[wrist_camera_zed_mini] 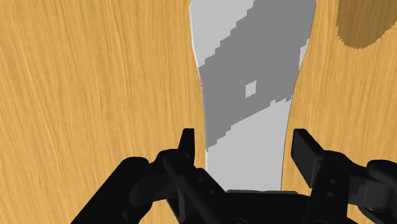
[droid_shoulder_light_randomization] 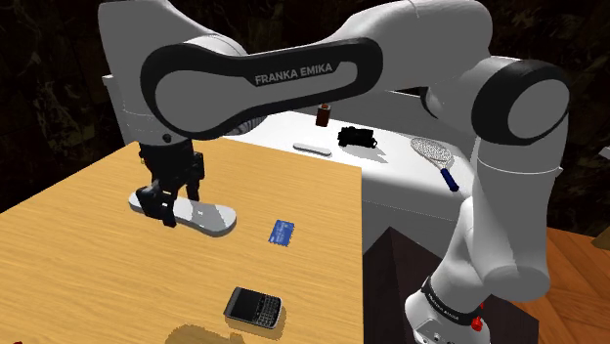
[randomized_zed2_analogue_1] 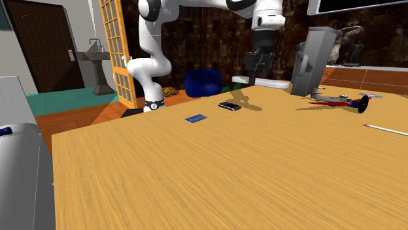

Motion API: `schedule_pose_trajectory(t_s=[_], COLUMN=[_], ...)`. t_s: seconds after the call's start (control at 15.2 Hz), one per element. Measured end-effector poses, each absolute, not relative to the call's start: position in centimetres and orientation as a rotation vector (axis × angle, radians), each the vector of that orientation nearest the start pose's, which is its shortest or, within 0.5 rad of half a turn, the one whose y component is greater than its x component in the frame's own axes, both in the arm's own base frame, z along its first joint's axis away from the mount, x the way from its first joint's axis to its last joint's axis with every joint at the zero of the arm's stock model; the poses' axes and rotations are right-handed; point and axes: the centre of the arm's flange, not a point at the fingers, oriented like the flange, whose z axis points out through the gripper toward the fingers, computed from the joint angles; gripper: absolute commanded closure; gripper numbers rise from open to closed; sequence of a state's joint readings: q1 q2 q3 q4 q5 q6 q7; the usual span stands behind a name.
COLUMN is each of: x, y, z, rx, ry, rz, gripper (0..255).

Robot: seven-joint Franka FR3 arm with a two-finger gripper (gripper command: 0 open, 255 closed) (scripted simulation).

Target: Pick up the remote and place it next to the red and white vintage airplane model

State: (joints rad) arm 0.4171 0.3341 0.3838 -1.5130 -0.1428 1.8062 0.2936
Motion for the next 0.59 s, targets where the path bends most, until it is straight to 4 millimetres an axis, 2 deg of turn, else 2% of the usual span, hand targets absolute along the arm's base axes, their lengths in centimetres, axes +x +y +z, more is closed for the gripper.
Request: schedule_pose_trajectory(t_s=[0.59], x=[39.0], y=[51.2], z=[48.4], rx=[-3.056], ry=[-0.819], rz=[0.008], gripper=[255])
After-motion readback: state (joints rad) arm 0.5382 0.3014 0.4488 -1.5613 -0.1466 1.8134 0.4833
